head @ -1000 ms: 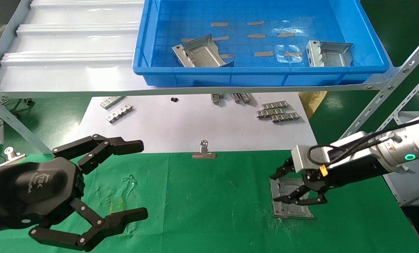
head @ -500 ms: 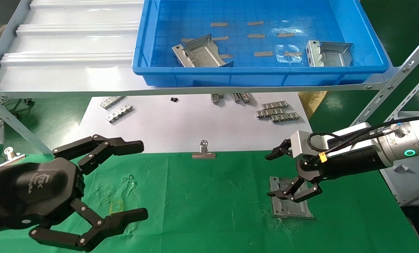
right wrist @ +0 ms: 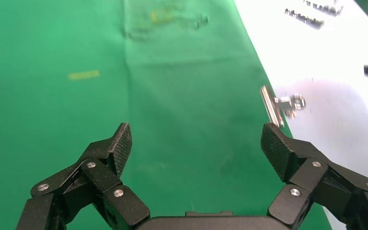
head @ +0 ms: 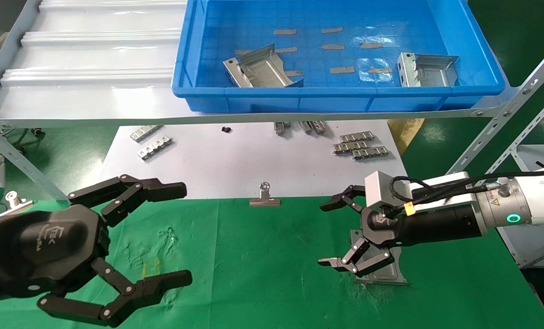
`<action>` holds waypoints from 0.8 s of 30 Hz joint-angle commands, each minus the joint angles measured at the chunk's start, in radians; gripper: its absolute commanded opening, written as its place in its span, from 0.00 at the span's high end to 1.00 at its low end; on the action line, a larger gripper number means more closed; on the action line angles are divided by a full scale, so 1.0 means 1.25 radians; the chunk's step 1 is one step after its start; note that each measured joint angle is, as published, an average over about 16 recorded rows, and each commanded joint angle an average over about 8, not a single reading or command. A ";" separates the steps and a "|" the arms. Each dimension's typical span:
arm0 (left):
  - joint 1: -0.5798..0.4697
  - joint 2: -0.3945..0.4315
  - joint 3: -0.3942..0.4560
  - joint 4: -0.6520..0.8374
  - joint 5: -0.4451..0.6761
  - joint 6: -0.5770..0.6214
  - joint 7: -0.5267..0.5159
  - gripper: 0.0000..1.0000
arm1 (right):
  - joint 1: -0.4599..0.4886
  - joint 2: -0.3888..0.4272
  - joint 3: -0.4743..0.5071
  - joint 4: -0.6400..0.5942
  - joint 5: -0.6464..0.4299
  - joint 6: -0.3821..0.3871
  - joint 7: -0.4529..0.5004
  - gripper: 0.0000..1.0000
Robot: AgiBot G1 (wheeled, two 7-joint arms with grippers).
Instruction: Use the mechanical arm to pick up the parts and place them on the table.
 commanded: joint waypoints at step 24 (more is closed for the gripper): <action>0.000 0.000 0.000 0.000 0.000 0.000 0.000 0.00 | -0.270 0.154 0.356 0.414 0.084 0.032 0.238 0.00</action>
